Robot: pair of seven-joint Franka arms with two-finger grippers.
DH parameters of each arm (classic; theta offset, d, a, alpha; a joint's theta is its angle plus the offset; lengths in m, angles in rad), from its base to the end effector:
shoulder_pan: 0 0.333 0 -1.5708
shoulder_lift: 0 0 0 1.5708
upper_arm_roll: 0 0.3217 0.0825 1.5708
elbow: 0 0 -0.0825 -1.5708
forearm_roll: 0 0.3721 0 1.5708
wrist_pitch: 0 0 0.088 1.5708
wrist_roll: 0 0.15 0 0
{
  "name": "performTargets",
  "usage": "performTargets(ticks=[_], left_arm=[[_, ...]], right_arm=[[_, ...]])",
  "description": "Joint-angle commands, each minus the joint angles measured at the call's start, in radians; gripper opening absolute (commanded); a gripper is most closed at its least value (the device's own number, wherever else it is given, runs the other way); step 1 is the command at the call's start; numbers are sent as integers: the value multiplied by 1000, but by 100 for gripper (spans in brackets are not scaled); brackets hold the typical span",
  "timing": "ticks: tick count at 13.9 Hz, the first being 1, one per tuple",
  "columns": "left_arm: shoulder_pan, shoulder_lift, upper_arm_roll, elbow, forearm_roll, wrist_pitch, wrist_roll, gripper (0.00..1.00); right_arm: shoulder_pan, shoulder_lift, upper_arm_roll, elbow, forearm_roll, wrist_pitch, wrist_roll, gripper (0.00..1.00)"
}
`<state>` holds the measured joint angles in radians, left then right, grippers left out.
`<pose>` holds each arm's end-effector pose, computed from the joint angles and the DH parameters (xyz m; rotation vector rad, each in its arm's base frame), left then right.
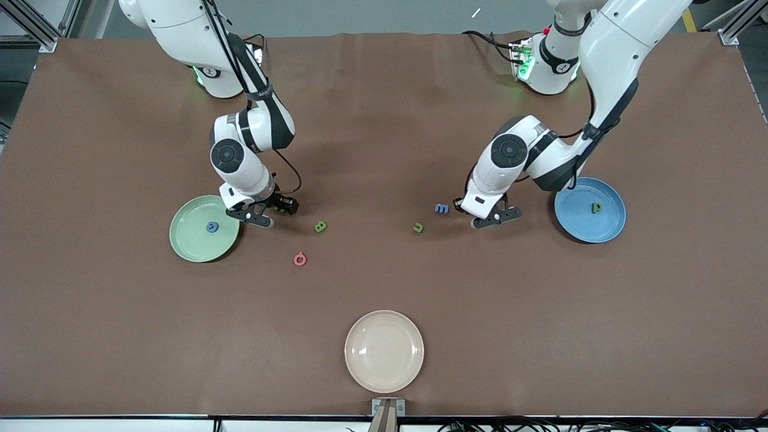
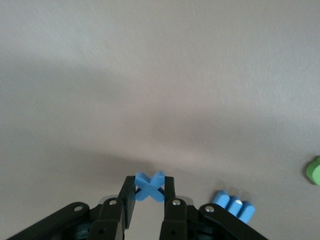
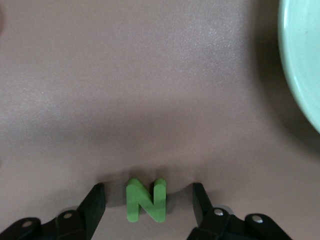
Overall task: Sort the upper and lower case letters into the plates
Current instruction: 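Grasp and carry the x with the left gripper while the right gripper carries N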
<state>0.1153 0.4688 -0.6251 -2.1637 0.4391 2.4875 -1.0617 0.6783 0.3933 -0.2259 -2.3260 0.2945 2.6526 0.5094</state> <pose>0.4827 -0.2721 0.1841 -3.1135 -0.3808 0.0285 0.4602 0.2125 0.1427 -3.0851 0.4762 0.0962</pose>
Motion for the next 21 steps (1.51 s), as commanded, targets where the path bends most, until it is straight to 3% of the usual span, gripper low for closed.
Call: performTargets(ticks=[1,4,9,12,14,16,21], left_arm=[[76,-100,-8,-22,13,-67,133,7],[183,-153,-27,-70,13,-84,294,6],[479,-174,-155,-137,13,-84,609,6],[585,-174,-165,-157,15,-72,783,6],[633,-165,-163,-165,16,-68,844,6],[682,-138,-163,-166,114,-61,856,6],[725,-95,-162,-189,173,-56,842,6]], right_arm=[[15,-2,-4,-1,22,-20,21,72],[17,-2,-4,-1,22,-32,23,54],[3,-2,-6,17,22,-31,18,4],[-28,-4,-7,72,20,-90,6,0],[-65,-7,-15,175,17,-283,1,0],[-118,-10,-16,267,9,-415,-26,0],[-293,-16,-20,267,5,-412,-337,0]])
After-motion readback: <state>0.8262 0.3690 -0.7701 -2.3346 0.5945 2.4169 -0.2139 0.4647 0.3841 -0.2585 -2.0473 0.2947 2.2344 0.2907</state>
